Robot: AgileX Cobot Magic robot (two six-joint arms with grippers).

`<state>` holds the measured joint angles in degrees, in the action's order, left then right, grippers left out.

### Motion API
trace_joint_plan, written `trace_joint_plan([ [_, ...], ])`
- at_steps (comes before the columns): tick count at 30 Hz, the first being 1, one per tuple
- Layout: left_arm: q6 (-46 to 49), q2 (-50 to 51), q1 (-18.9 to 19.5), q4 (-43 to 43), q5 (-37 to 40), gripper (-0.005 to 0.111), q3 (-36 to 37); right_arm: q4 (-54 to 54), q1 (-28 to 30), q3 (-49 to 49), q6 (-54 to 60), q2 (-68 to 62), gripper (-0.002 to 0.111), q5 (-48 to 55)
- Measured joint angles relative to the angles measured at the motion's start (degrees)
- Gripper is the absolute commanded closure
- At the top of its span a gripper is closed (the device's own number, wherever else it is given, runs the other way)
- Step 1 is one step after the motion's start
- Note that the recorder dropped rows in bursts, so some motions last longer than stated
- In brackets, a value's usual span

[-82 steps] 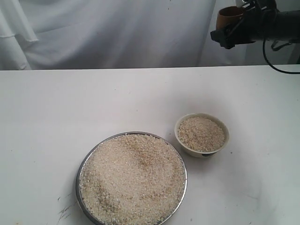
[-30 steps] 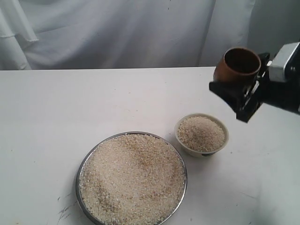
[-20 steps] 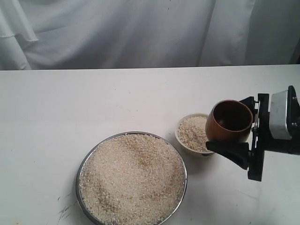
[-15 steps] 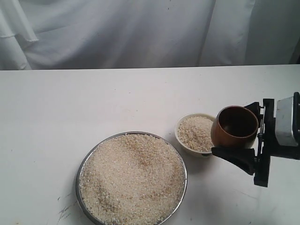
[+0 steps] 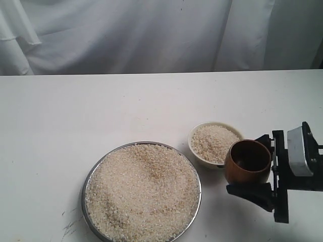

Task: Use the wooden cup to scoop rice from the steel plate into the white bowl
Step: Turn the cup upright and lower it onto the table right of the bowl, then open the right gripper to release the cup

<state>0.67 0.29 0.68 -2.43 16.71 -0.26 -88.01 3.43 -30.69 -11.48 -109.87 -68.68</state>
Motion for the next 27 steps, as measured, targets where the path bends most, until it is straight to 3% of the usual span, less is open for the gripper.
trace_joint_plan([
  [14,0.0,0.0,0.0,0.0,0.0,0.107,0.0,-6.9,4.3,1.1,11.8,-8.1,0.108,-0.1],
  [22,0.0,0.0,0.0,0.0,0.0,0.107,0.0,-9.2,4.5,-3.2,10.6,-15.8,0.108,-0.2],
  [24,0.0,0.0,0.0,0.0,0.0,0.107,0.0,-9.0,4.5,-3.4,9.1,-15.9,0.105,-0.3],
  [27,0.0,0.0,0.0,0.0,0.0,0.107,0.0,-9.0,4.5,-3.4,7.6,-15.9,0.087,-0.3],
])
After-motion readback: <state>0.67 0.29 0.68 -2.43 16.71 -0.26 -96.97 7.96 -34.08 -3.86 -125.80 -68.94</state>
